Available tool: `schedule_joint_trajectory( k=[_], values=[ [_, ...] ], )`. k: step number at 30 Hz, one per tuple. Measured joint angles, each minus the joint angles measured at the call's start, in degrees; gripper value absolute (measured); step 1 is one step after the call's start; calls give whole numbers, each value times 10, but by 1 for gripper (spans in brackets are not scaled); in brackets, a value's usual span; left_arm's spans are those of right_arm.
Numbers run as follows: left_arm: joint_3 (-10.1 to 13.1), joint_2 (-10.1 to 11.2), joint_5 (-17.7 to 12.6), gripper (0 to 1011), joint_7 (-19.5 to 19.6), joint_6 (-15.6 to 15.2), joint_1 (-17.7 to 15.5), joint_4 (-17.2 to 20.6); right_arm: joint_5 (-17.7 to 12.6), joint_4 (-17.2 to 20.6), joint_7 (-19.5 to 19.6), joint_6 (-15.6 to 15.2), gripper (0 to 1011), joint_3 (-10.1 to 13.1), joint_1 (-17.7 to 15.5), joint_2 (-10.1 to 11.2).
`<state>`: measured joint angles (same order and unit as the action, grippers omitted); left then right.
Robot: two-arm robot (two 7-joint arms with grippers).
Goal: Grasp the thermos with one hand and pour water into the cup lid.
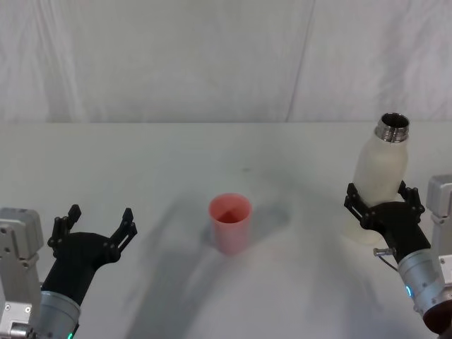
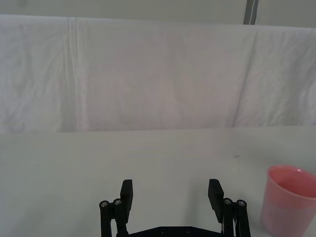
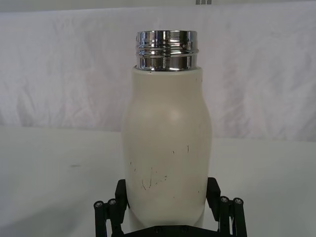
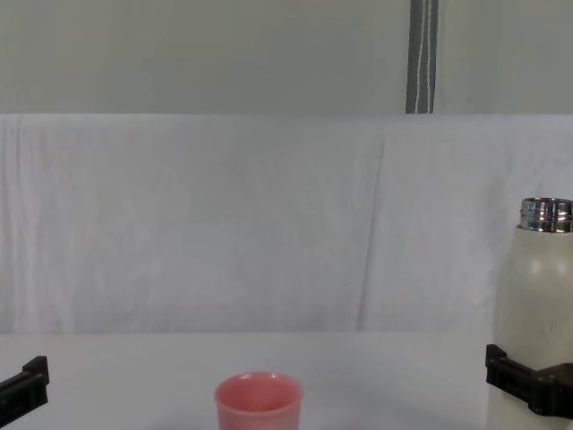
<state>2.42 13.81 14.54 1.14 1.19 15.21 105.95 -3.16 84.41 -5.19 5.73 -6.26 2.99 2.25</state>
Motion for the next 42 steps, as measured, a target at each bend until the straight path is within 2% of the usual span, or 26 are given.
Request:
schedule_joint_trajectory(
  k=[17, 22, 42],
  values=[
    [0, 0, 0, 1001, 0, 0, 0, 0, 0, -3, -4, -1, 1001, 0, 6, 2],
    [0, 0, 0, 1001, 0, 0, 0, 0, 0, -3, -3, 0, 949, 0, 6, 2],
    [0, 0, 0, 1001, 0, 0, 0, 0, 0, -3, -2, 0, 950, 0, 5, 2]
  ],
)
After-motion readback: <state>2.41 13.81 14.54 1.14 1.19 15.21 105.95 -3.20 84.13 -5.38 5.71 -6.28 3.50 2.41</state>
